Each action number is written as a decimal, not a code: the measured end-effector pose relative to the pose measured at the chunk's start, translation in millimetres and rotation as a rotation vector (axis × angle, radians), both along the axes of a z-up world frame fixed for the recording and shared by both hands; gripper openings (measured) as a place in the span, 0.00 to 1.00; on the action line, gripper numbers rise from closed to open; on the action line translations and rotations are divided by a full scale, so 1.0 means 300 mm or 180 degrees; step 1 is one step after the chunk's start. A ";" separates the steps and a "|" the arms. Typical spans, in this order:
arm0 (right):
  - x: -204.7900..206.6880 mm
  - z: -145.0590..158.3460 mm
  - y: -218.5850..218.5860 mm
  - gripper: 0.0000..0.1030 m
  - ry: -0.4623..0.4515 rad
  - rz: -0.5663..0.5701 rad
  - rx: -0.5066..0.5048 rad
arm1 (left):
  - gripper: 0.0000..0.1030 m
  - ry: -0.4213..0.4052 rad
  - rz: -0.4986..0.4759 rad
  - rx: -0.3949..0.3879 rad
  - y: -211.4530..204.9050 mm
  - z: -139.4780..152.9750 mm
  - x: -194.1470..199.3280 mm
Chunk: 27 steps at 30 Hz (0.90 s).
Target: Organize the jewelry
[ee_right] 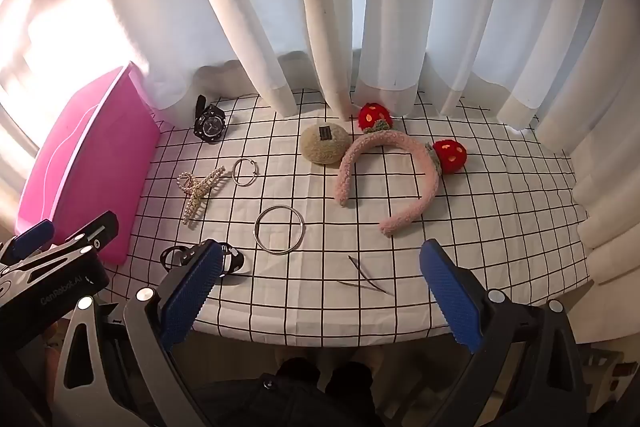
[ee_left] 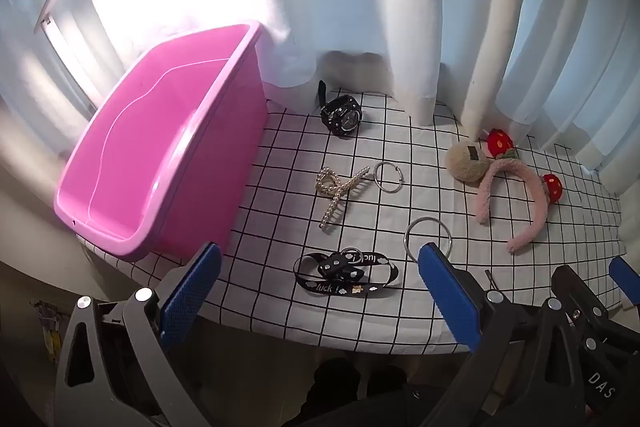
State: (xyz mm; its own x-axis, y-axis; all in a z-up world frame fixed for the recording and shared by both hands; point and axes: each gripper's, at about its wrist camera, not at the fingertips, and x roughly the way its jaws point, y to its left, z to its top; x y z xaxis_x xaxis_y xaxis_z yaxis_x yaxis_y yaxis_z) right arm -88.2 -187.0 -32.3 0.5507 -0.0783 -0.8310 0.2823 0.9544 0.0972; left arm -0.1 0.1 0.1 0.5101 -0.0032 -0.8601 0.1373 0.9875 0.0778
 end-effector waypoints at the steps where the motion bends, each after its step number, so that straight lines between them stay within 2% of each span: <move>1: -0.001 0.000 0.000 0.92 -0.0011 0.0000 0.0001 | 0.94 0.0000 0.0000 -0.0003 0.000 0.000 0.000; 27: 0.000 0.002 -0.001 0.92 -0.0027 -0.0005 -0.0025 | 0.94 -0.0025 -0.0009 0.0038 -0.002 0.012 0.012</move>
